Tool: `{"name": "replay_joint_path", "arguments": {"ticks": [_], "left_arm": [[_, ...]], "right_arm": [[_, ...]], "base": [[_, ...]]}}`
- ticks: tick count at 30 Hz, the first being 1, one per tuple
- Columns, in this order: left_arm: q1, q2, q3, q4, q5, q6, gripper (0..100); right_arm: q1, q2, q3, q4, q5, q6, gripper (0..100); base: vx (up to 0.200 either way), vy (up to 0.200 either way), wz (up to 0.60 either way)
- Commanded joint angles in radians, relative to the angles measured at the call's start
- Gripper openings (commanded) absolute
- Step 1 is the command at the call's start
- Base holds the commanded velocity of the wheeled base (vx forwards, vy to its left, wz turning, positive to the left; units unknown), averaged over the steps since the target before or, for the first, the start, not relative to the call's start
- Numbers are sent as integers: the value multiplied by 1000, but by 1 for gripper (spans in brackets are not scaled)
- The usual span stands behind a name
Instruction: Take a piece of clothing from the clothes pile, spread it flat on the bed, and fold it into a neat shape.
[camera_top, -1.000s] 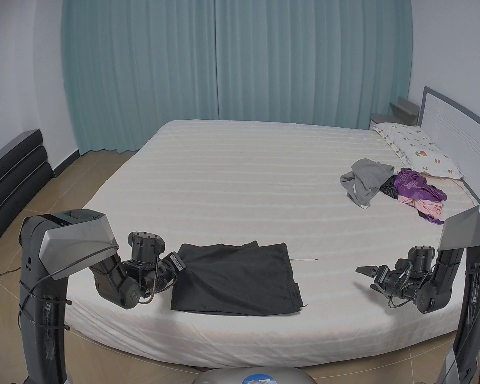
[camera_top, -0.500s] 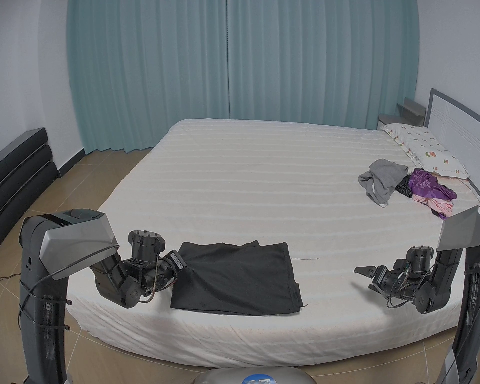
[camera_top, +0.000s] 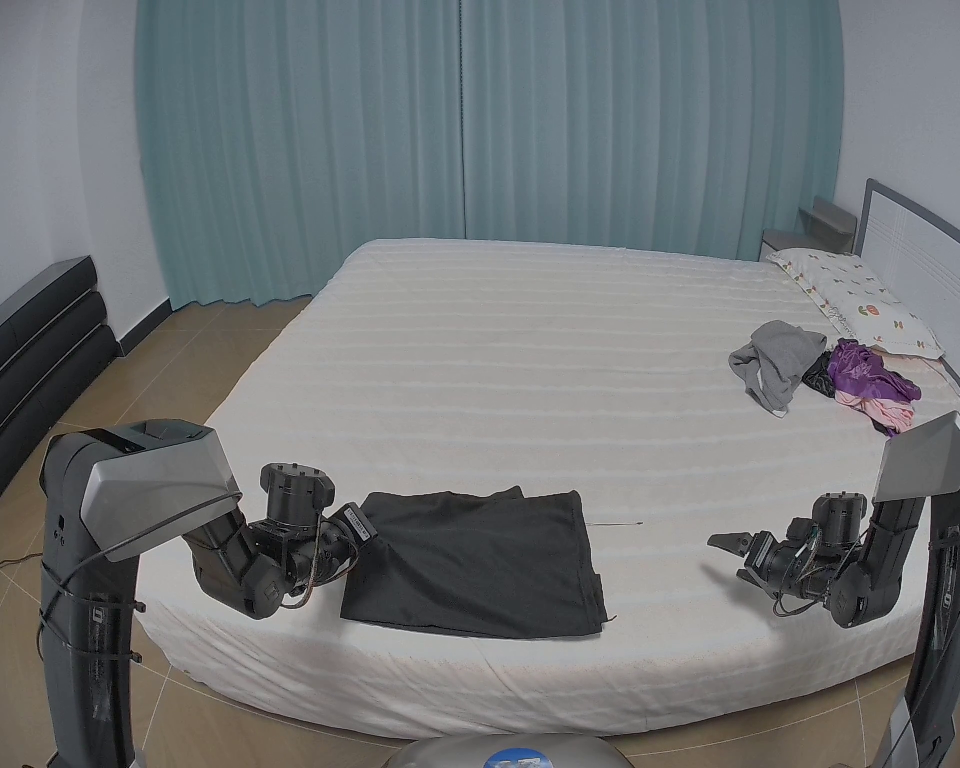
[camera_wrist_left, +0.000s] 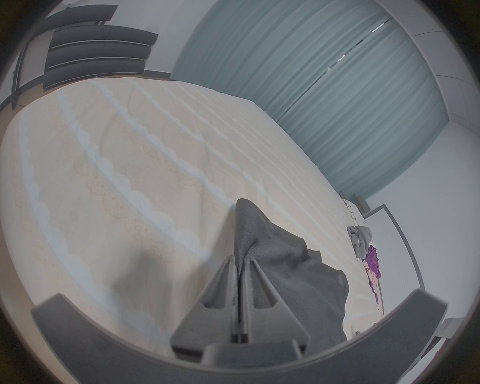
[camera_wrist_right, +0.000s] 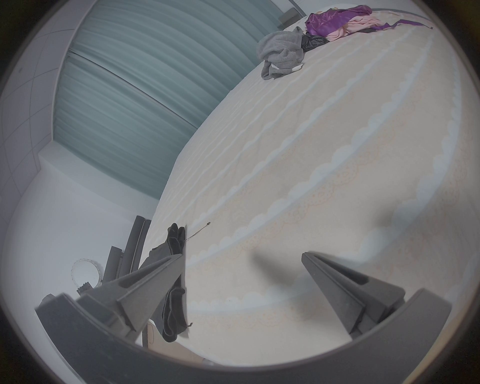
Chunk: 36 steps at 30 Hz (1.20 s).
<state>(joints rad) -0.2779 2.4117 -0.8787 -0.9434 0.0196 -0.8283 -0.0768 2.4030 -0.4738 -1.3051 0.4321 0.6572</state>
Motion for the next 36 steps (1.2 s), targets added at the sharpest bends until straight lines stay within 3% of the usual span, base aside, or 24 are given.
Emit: {"name": "replay_joint_path", "arguments": {"ticks": [1,3,4,21,28,36], "left_arm": [[-1,1,7,2,0,-2,0],[-1,1,9,2,0,0,0],[-1,1,10,2,2,0,100],[16,-13,35,-2,-1,-57,100],[55,-95,80,-3,0,-147,100],[126,-244,153,-12,16,-138,100]], "right_arm": [[2,1,1,0,0,-1,100],[2,1,1,0,0,-1,100],[2,1,1,0,0,-1,100],[3,1,3,0,-1,-1,100],[-3,-27,1,-5,-3,39,100],[22,-338,172,-83,-42,84,100]], "base": [[0,0,0],[0,0,0],[0,0,0],[0,0,0],[0,0,0],[0,0,0]]}}
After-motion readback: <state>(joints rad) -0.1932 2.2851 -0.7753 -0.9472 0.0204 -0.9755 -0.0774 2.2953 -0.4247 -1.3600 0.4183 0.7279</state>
